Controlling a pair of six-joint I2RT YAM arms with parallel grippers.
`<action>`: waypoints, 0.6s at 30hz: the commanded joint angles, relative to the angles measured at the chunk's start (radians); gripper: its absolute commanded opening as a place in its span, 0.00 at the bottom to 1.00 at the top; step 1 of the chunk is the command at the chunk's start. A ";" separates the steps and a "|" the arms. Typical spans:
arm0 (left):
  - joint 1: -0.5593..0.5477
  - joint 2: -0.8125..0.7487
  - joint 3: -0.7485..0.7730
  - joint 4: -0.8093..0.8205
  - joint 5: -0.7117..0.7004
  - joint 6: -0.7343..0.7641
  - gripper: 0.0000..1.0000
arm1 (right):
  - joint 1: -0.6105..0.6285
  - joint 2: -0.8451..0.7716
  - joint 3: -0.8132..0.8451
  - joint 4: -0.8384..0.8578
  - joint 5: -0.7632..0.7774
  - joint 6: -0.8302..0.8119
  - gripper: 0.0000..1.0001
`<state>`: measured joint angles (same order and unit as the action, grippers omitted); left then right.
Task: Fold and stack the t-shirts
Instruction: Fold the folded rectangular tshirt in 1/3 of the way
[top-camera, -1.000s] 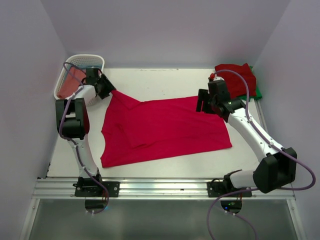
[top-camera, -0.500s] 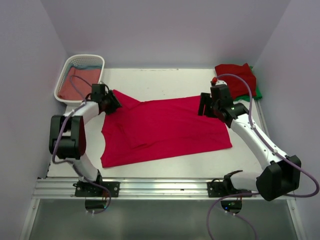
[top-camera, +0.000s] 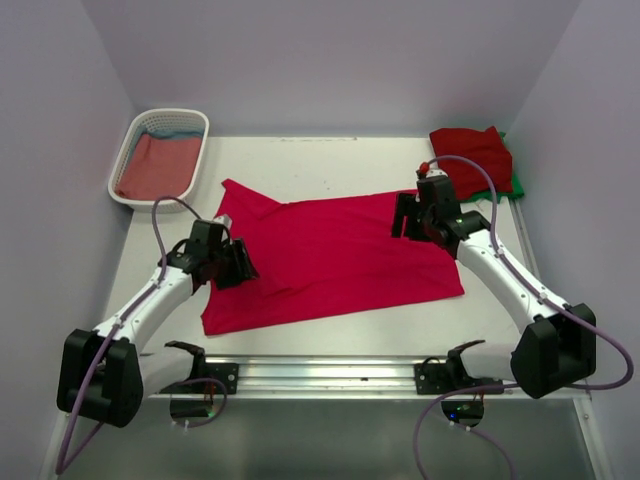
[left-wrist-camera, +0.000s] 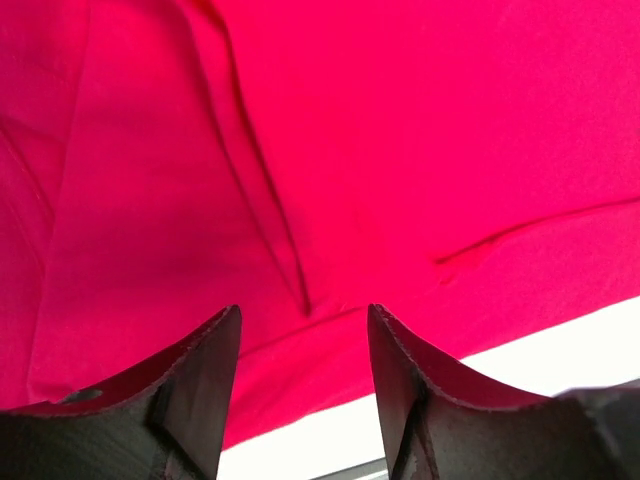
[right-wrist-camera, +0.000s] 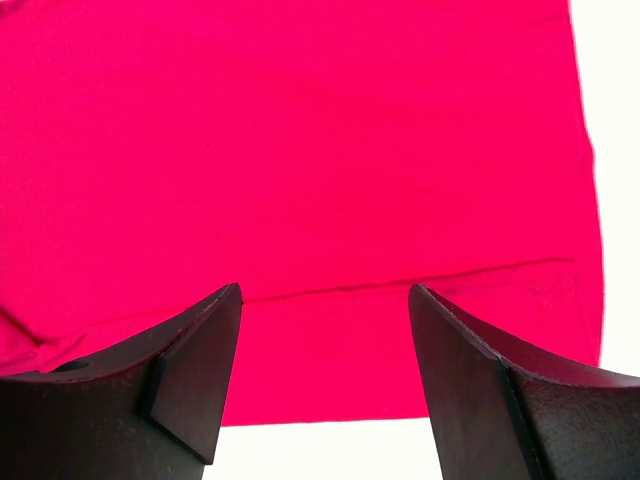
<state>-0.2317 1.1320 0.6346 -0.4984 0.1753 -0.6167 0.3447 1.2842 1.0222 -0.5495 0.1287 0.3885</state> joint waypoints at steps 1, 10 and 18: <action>-0.034 -0.012 -0.018 -0.038 0.019 -0.014 0.55 | -0.003 0.027 0.003 0.060 -0.034 0.013 0.72; -0.185 0.077 -0.015 0.044 0.000 -0.054 0.54 | -0.004 0.017 -0.010 0.056 -0.020 0.020 0.72; -0.187 0.143 -0.015 0.087 -0.049 -0.046 0.51 | -0.004 0.000 -0.008 0.039 -0.004 0.009 0.71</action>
<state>-0.4141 1.2770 0.6209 -0.4755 0.1577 -0.6537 0.3447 1.3205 1.0203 -0.5255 0.1131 0.3996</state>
